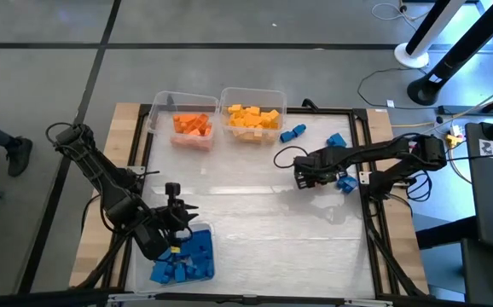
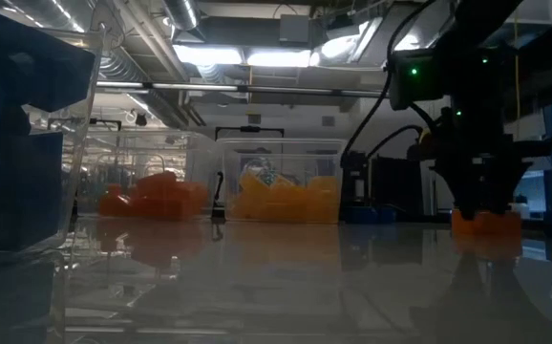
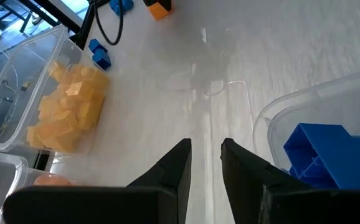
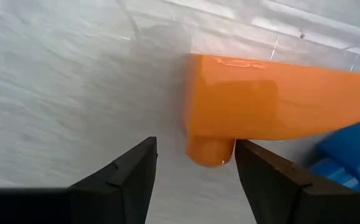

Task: Sort blocks
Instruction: Put the orange game piece into the top left transparent bin

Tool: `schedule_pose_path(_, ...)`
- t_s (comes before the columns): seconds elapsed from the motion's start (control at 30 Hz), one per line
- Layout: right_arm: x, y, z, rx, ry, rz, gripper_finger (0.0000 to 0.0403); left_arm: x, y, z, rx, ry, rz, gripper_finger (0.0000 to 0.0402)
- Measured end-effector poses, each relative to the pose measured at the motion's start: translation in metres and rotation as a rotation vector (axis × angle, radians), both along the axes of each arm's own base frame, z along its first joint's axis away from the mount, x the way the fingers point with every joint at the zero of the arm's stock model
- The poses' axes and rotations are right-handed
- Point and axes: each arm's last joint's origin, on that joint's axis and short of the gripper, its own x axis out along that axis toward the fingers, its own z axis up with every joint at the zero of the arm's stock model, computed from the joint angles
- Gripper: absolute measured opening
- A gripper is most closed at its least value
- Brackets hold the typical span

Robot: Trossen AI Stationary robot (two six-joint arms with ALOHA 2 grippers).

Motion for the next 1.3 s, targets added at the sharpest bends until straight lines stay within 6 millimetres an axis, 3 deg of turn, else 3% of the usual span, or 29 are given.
schedule_pose_path(0.57,-0.004,-0.015,0.000,-0.008,0.010,-0.111,0.0218,0.000,0.000,0.000,-0.001,-0.001,0.000,0.0076)
schedule_pose_path(0.77,-0.014,-0.013,-0.013,0.023,0.047,-0.193,0.0218,0.000,0.000,0.000,-0.002,-0.001,0.000,0.0076)
schedule_pose_path(1.3,-0.016,-0.013,-0.021,-0.031,0.028,-0.156,0.0211,0.000,0.000,0.000,0.007,0.003,-0.007,0.0076)
